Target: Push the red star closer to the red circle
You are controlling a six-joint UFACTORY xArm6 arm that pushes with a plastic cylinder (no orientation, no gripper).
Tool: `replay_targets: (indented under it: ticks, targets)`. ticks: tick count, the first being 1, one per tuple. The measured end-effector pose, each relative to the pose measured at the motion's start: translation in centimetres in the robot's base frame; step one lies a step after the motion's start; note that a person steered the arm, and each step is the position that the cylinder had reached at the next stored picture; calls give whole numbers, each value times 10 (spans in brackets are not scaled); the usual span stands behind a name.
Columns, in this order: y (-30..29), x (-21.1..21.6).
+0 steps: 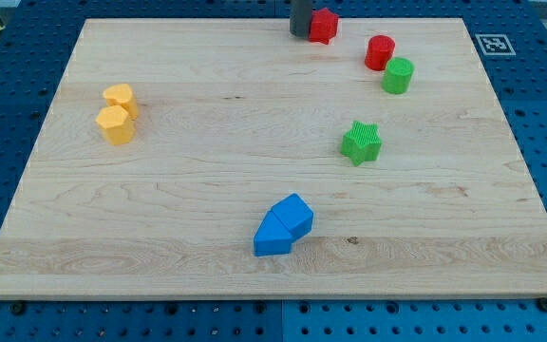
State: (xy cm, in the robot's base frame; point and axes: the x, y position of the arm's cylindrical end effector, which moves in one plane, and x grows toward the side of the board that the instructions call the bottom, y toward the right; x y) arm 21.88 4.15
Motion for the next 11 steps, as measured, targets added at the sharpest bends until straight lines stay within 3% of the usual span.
replay_targets:
  ticks: [5,7,11]
  targets:
    - [34,-23]
    - [28,2]
    - [61,3]
